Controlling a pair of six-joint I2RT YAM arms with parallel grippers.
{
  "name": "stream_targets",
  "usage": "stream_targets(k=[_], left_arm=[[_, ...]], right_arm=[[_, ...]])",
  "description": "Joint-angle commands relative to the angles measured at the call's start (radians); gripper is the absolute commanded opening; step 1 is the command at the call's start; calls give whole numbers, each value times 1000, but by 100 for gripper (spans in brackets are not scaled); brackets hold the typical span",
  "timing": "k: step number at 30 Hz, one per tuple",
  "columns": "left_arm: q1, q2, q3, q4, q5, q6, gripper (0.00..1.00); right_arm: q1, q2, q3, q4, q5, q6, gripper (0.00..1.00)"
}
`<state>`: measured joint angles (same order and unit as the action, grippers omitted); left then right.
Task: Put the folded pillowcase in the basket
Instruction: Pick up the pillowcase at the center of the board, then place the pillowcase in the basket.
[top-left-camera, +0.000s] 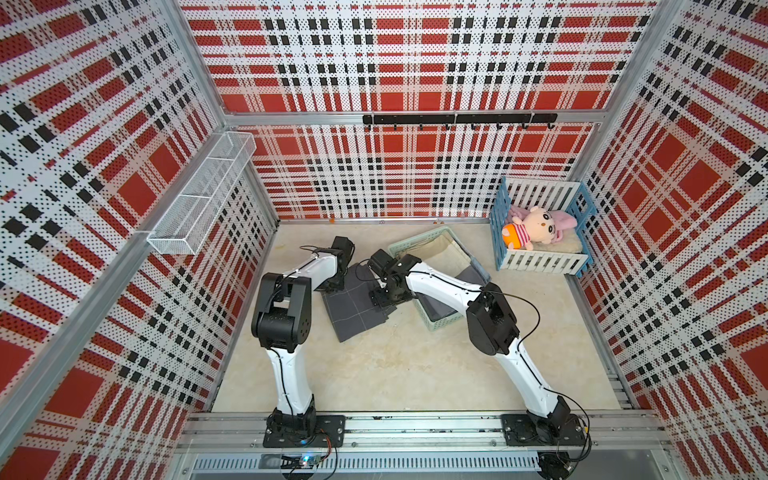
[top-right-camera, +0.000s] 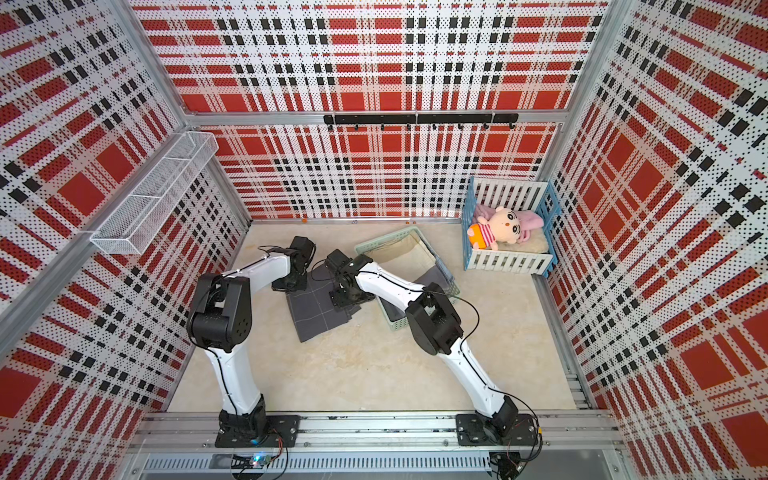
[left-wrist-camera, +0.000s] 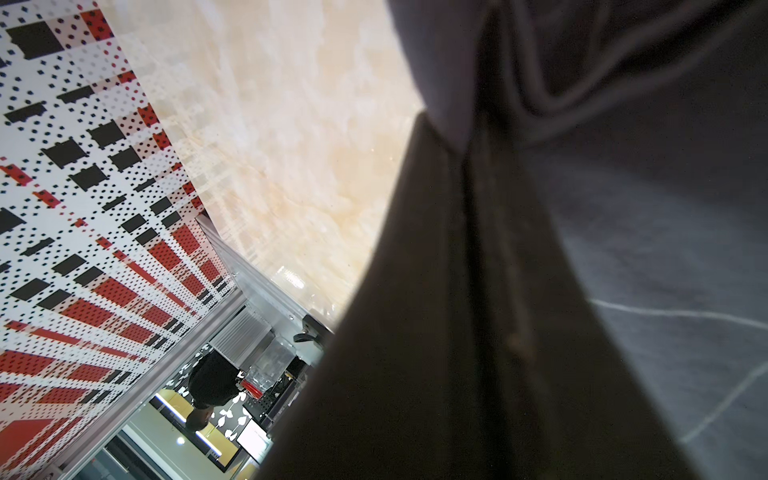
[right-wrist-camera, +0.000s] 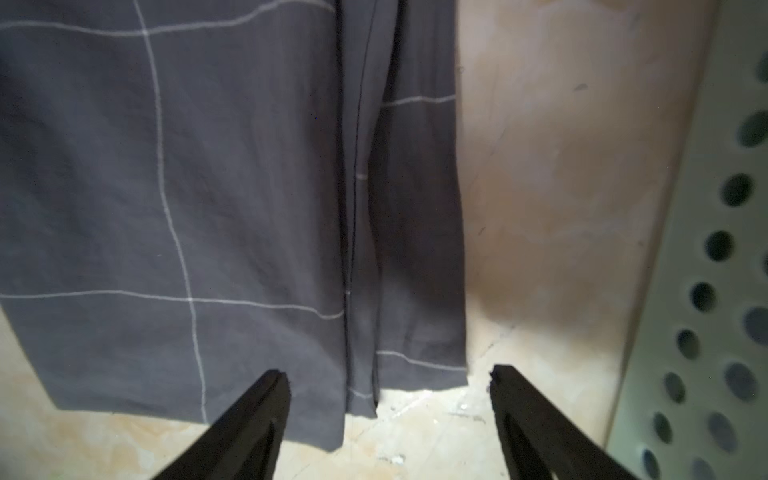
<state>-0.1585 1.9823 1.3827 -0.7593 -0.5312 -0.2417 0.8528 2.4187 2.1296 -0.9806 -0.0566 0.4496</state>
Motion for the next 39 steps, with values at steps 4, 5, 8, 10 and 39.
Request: stream_targets(k=[4, 5, 8, 10, 39], left_arm=[[5, 20, 4, 0, 8, -6, 0], [4, 22, 6, 0, 11, -8, 0], [2, 27, 12, -1, 17, -10, 0], [0, 27, 19, -2, 25, -15, 0], [-170, -189, 251, -55, 288, -236, 0]], right_arm=[[16, 48, -21, -39, -66, -21, 80], [21, 43, -35, -26, -77, -27, 78], [41, 36, -42, -26, -96, -35, 60], [49, 33, -47, -19, -117, -29, 40], [-93, -423, -225, -10, 107, 97, 0]])
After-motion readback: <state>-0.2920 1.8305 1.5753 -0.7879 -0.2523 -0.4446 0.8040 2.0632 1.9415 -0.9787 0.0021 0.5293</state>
